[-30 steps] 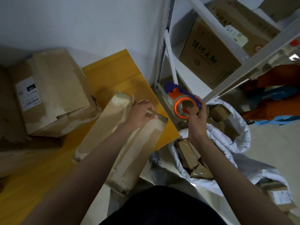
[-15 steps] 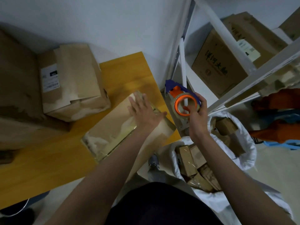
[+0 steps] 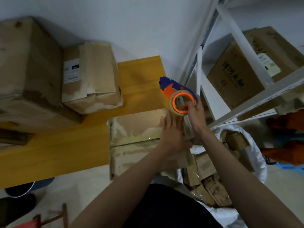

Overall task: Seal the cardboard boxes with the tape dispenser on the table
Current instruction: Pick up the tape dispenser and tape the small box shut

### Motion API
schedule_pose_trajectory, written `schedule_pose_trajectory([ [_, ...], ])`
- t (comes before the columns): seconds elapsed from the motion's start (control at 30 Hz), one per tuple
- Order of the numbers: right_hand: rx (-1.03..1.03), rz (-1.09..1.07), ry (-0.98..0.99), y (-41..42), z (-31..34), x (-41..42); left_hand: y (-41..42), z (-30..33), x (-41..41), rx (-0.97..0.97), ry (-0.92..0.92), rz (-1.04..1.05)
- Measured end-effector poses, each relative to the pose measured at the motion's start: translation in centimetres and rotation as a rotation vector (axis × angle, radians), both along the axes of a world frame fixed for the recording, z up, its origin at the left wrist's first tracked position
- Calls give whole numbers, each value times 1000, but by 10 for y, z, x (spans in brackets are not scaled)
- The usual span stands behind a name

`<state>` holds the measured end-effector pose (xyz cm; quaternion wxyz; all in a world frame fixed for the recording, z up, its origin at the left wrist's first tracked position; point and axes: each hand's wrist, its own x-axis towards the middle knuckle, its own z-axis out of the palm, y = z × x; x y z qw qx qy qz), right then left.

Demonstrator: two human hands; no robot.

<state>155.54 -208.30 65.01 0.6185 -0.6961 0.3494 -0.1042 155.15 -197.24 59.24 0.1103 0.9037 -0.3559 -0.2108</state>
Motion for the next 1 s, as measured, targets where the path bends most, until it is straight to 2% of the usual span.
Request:
schedule_pose_trajectory([
  [0.17, -53, 172, 76, 3, -10, 31, 9, 4, 2, -8, -43, -205],
  [0.3, -17, 228, 164, -2, -14, 31, 19, -3, 6, -100, -64, -366],
  [0.4, 28, 236, 173, -6, -18, 28, 32, -9, 4, -152, -59, -379],
  [0.5, 76, 179, 170, -10, -21, 30, 61, -5, -5, -131, -15, -257],
  [0.57, 97, 147, 156, -11, -23, 31, 90, -1, -5, -101, 4, -84],
  [0.67, 115, 149, 143, -8, -26, 30, 134, 9, 1, 64, -16, 220],
  [0.73, 120, 151, 135, -6, -28, 29, 154, 14, 1, 170, -13, 342],
  [0.83, 114, 128, 123, -6, -31, 29, 163, 17, -2, 232, 43, 426],
  [1.0, 93, 70, 113, -13, -31, 10, 147, 5, 0, 223, 53, 381],
])
